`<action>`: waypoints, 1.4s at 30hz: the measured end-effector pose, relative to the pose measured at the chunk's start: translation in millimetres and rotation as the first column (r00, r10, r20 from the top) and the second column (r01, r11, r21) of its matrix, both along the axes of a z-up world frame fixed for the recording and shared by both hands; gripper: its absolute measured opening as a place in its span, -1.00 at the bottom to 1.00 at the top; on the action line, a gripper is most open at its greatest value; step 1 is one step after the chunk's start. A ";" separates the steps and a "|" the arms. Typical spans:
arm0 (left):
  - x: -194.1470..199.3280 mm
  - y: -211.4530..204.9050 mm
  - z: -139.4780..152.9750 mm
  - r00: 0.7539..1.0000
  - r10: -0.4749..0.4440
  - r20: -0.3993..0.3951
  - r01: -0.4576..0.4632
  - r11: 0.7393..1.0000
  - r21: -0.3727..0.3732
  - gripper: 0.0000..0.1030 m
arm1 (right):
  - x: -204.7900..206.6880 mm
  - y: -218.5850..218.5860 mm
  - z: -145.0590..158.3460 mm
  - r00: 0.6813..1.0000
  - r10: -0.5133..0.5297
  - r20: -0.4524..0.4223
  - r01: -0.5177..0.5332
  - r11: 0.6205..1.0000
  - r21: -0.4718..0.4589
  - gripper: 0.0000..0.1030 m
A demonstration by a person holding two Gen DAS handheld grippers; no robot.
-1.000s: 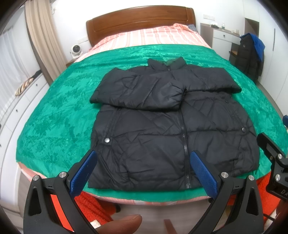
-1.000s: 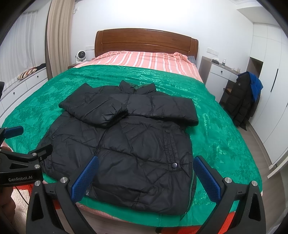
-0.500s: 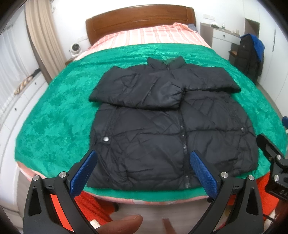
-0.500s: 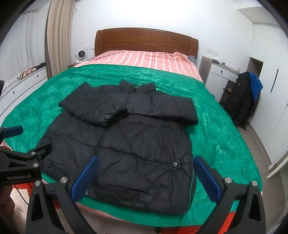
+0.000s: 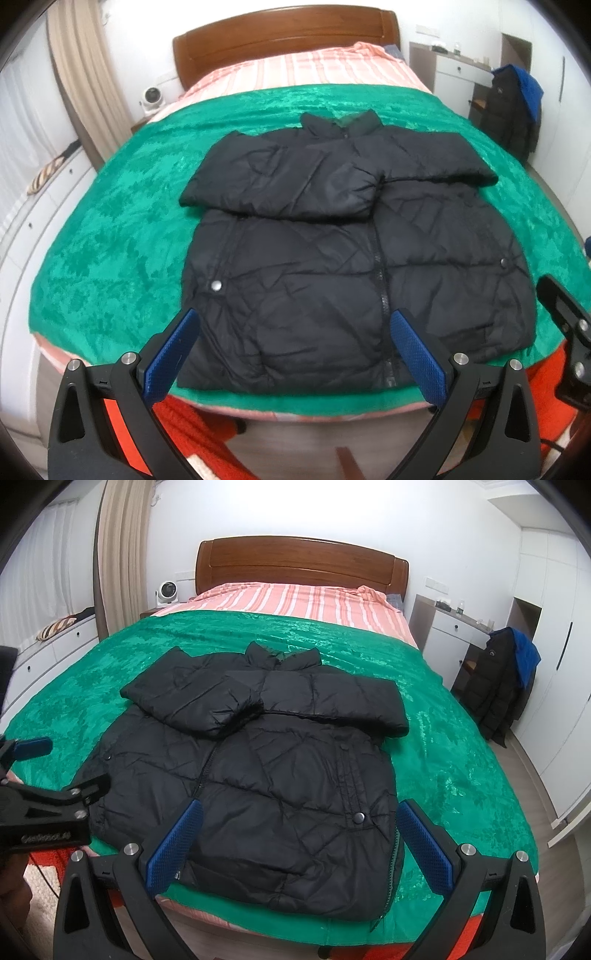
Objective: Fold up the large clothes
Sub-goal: 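Grasp the folded-over jacket top with the left tool and pull it open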
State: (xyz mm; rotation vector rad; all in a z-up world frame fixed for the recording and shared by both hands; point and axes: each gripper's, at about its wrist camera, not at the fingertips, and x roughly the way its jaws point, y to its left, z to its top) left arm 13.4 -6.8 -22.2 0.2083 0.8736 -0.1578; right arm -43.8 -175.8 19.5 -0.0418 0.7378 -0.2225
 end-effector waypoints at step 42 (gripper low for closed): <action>229.5 362.4 -26.3 0.727 0.686 -0.030 -0.686 0.727 0.005 -0.51 | -18.8 10.9 -49.0 0.990 0.138 -0.037 -0.135 0.988 0.071 0.99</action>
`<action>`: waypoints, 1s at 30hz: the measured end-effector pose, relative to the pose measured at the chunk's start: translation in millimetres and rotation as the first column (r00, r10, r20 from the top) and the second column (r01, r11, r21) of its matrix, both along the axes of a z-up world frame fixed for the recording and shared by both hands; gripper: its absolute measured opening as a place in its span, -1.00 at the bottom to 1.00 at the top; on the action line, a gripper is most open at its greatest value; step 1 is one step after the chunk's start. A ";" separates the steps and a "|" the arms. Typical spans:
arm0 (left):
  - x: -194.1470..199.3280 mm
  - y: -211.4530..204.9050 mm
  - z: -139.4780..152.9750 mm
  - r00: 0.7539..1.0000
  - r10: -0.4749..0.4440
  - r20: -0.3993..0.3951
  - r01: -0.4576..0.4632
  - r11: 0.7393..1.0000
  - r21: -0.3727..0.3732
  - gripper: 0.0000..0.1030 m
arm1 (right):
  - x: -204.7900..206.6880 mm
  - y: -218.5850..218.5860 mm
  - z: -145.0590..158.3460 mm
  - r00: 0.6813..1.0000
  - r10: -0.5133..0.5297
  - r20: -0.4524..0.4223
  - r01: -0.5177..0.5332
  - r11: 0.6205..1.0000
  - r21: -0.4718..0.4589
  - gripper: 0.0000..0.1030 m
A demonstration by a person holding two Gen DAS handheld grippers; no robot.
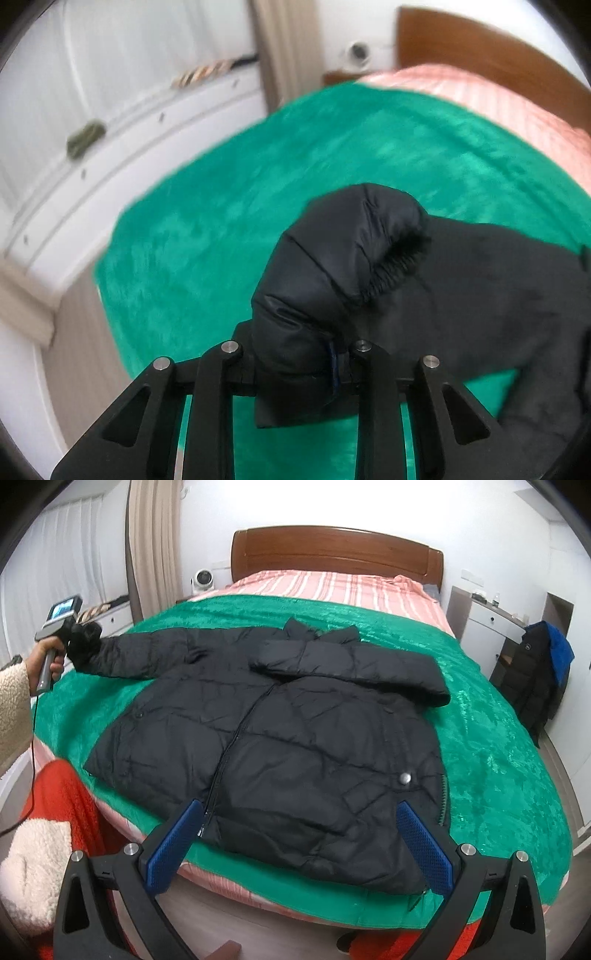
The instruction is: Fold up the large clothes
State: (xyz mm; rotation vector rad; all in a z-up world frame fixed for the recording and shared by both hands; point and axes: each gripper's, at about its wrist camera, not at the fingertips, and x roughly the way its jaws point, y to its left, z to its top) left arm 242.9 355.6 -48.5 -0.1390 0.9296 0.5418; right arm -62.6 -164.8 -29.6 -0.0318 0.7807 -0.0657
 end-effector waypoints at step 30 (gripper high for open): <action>-83.7 -150.0 -41.1 0.929 -0.356 0.099 0.362 0.931 -0.054 0.88 | 8.7 4.9 -15.8 0.996 0.090 -0.016 -0.088 0.993 0.080 0.99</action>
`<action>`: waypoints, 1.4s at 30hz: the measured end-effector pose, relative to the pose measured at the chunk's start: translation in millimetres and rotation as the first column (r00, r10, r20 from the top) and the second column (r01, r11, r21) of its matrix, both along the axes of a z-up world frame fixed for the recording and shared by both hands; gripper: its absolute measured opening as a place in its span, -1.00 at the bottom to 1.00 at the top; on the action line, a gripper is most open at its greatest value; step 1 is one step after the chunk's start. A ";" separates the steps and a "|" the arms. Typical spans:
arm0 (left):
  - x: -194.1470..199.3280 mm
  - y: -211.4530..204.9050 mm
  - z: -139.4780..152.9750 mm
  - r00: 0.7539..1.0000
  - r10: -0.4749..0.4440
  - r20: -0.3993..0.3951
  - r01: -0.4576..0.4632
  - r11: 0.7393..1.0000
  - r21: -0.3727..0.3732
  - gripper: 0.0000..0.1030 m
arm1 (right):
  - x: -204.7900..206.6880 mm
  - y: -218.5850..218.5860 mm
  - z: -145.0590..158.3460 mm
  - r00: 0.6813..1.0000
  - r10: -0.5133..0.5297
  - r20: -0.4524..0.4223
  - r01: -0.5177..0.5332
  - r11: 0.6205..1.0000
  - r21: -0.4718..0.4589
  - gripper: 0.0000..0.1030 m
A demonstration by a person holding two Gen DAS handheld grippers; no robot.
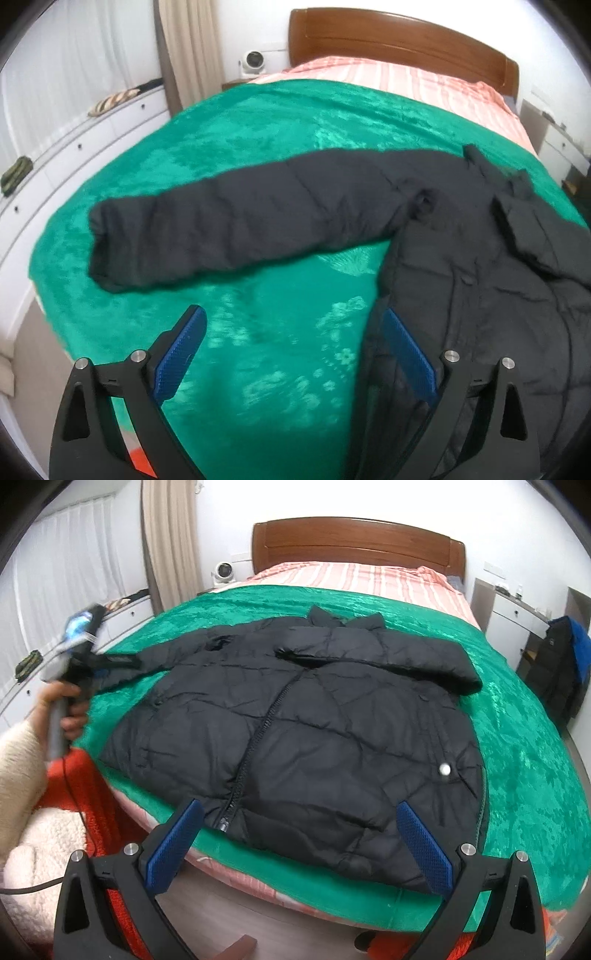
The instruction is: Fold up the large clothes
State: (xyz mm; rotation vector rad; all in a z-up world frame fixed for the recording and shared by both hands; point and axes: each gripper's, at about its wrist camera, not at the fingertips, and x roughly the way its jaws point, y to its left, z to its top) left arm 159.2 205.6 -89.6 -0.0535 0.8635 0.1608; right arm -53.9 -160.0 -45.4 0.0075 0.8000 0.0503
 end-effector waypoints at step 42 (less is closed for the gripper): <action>10.0 15.2 -70.0 0.993 0.112 -0.025 -0.112 0.994 -0.008 0.99 | 38.7 -445.3 14.0 0.544 -0.839 -0.028 0.830 0.533 0.167 -0.85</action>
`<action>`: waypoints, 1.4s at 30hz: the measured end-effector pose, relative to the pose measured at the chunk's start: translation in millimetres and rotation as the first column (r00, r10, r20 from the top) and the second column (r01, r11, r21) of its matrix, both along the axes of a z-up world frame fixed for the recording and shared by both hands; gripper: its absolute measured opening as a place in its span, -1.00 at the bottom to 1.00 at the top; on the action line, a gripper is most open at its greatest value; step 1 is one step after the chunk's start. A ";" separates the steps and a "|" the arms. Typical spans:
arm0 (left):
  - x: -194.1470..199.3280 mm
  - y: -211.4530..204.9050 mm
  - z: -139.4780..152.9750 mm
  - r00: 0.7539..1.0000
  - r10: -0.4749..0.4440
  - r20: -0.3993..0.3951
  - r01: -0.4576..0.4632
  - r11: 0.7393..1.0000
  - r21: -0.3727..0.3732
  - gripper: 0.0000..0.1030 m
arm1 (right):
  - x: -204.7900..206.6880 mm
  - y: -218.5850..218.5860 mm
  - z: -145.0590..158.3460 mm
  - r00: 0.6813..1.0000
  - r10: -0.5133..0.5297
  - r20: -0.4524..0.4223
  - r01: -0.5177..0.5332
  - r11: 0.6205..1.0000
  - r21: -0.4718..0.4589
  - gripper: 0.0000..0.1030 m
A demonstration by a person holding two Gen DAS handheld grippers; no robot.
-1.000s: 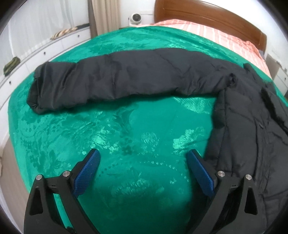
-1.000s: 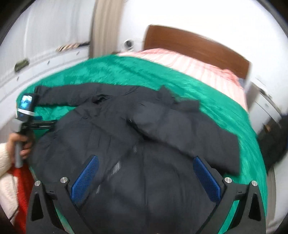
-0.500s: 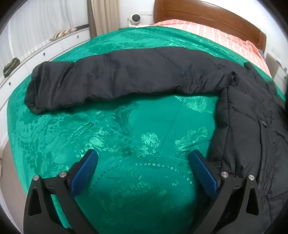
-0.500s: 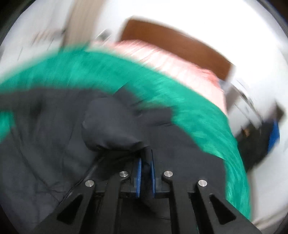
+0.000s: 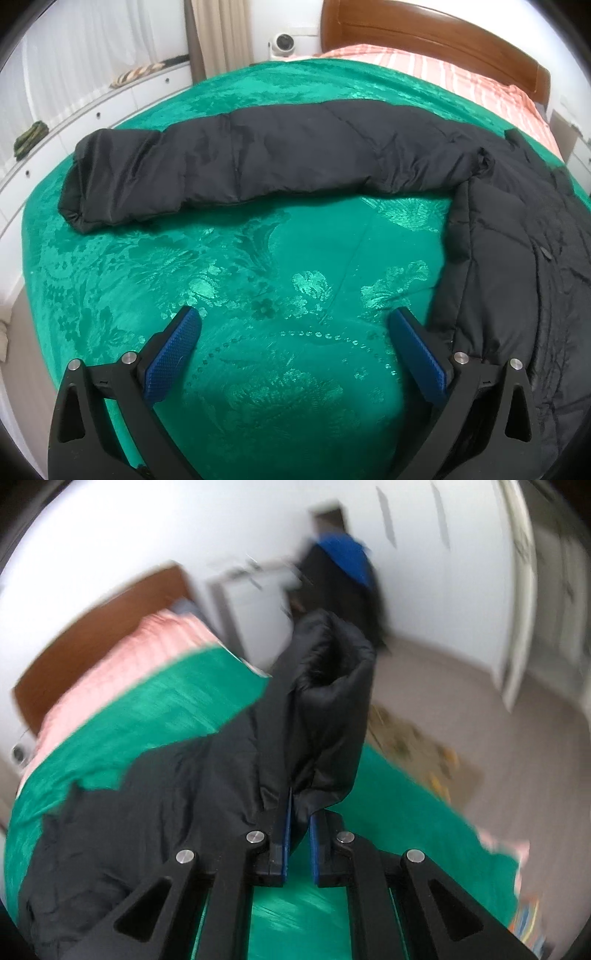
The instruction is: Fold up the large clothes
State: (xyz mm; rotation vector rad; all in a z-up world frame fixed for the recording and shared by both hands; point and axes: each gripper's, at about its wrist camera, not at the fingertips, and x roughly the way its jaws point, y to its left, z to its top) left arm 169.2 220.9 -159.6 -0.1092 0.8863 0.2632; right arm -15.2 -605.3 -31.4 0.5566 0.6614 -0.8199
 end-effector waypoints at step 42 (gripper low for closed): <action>-131.0 -54.0 98.7 0.911 -0.408 0.060 0.409 0.912 -0.003 0.99 | -104.8 282.3 -48.2 0.855 0.517 -0.045 -0.519 0.852 -0.067 0.74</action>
